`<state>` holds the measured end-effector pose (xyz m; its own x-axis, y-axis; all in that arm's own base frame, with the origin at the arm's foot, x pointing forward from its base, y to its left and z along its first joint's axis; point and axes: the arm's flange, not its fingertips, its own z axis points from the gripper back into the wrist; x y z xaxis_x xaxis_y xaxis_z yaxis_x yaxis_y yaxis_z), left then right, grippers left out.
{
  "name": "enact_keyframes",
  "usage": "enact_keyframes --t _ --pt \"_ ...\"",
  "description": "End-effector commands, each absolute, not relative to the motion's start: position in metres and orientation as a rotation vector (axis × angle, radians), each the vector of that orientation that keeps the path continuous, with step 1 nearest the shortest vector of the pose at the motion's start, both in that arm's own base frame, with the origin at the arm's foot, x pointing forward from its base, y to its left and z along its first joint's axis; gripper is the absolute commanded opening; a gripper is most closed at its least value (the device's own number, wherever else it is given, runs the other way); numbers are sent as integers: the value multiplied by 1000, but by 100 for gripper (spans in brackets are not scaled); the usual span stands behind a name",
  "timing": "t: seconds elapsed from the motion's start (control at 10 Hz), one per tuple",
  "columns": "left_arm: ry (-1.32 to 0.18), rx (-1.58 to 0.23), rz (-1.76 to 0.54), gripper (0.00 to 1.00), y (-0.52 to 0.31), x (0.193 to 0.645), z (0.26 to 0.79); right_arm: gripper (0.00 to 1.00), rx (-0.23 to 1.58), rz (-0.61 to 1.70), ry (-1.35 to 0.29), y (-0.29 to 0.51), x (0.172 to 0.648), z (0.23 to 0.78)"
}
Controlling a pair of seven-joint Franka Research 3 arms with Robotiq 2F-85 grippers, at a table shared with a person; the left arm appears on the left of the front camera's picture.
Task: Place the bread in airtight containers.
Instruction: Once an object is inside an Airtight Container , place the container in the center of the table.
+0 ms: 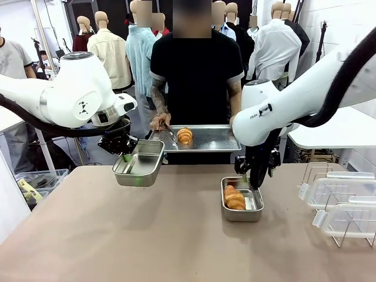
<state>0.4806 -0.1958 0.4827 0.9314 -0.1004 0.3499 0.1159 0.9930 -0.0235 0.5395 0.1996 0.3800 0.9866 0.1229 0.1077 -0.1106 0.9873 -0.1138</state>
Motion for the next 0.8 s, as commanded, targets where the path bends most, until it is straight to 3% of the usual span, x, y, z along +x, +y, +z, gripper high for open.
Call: enact_keyframes --t 0.0,0.7 --pt "-362 -46 -111 0 -196 479 486 100 -177 113 -143 203 515 395" --pt "-362 -46 -111 0 -196 479 486 100 -127 128 -127 201 529 392"
